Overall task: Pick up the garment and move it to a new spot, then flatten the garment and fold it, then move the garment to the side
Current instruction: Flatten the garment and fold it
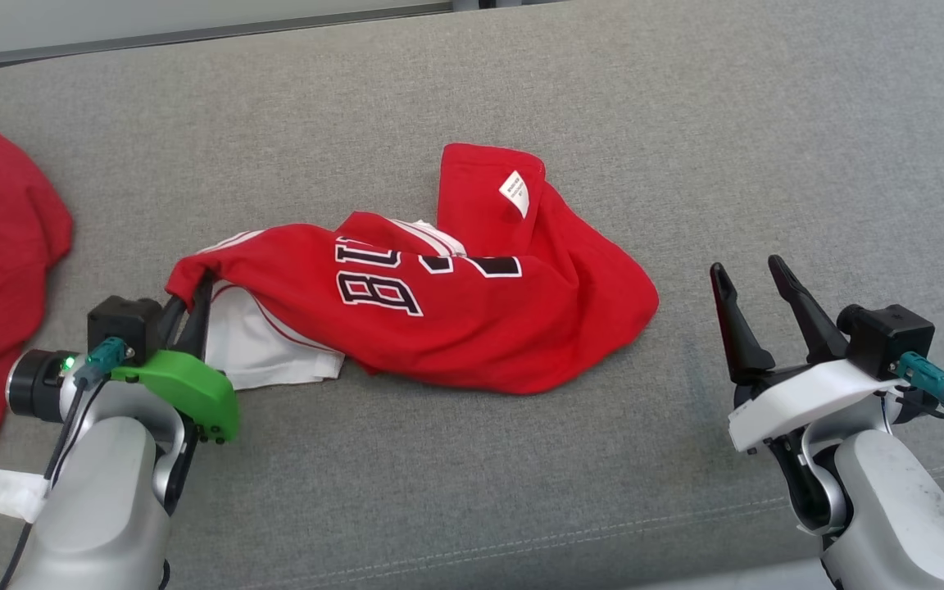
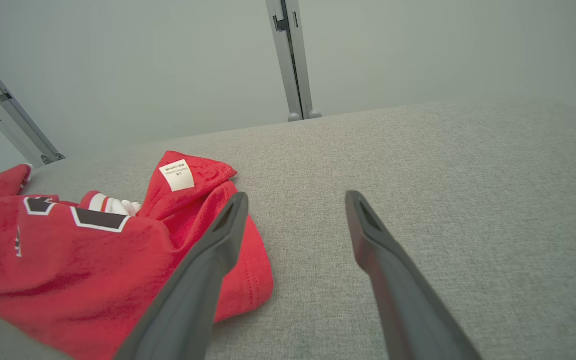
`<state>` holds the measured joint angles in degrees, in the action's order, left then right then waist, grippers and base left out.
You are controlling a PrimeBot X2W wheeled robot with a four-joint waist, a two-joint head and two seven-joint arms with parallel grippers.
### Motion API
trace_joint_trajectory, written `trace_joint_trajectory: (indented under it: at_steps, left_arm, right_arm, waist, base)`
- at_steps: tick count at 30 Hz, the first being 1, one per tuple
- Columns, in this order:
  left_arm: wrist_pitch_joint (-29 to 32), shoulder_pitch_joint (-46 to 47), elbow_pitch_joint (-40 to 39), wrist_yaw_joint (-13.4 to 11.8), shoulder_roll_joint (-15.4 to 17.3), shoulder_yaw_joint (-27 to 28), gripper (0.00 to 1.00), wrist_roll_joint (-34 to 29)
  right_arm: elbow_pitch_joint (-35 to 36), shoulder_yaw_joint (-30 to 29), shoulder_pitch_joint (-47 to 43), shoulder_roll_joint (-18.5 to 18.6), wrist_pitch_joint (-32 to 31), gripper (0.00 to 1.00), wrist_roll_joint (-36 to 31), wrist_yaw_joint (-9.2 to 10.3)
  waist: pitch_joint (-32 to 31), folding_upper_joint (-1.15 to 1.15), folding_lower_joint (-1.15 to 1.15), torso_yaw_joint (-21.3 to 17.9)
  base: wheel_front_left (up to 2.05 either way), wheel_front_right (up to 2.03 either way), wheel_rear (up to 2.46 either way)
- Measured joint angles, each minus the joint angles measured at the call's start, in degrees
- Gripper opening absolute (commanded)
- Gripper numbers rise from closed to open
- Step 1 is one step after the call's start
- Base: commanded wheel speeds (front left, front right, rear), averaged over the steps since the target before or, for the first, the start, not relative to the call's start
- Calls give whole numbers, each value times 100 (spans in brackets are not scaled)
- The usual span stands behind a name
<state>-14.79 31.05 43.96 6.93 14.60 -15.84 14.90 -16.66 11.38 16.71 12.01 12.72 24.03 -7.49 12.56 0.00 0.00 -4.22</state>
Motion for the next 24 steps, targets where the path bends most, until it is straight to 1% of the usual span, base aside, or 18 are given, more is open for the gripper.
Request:
trace_joint_trajectory:
  at_steps: [2, 6, 8, 9, 15, 18, 24]
  left_arm:
    - [-14, 68, -53, -41, -24, 115, 0, -10]
    - [-15, 62, -90, -46, -87, 285, 0, -99]
    - [-15, 37, -94, -46, -143, 338, 40, -147]
    - [-16, 11, -107, -52, -171, 385, 100, -166]
    - [-16, -254, -335, -102, -287, 628, 100, -275]
    - [-19, -500, -732, -194, -321, 854, 100, -356]
    - [-23, -1195, -1663, -290, -478, 1247, 100, -560]
  right_arm:
    - [-22, 18, 5, -1, 2, 100, -1, 0]
    - [-56, 94, 43, -11, 5, 100, -27, 0]
    - [-74, 133, 62, -13, 4, 100, -30, -1]
    - [-82, 145, 64, -13, 3, 100, -30, -1]
    - [-142, 159, 64, -3, -2, 100, -29, 0]
    - [-174, 143, 61, 2, -9, 100, -27, -1]
    - [-261, 75, 4, 15, -1, 100, -3, 0]
  waist:
    - [13, 0, 0, -16]
    - [5, 0, 0, -24]
    - [-15, 0, 0, -13]
    - [-28, 0, 0, -5]
    - [-117, 0, 0, 52]
    - [-184, 0, 0, 92]
    - [-298, 0, 0, 198]
  base:
    - [0, 0, 0]
    - [0, 0, 0]
    - [0, 0, 0]
    - [0, 0, 0]
    - [0, 0, 0]
    - [0, 0, 0]
    - [0, 0, 0]
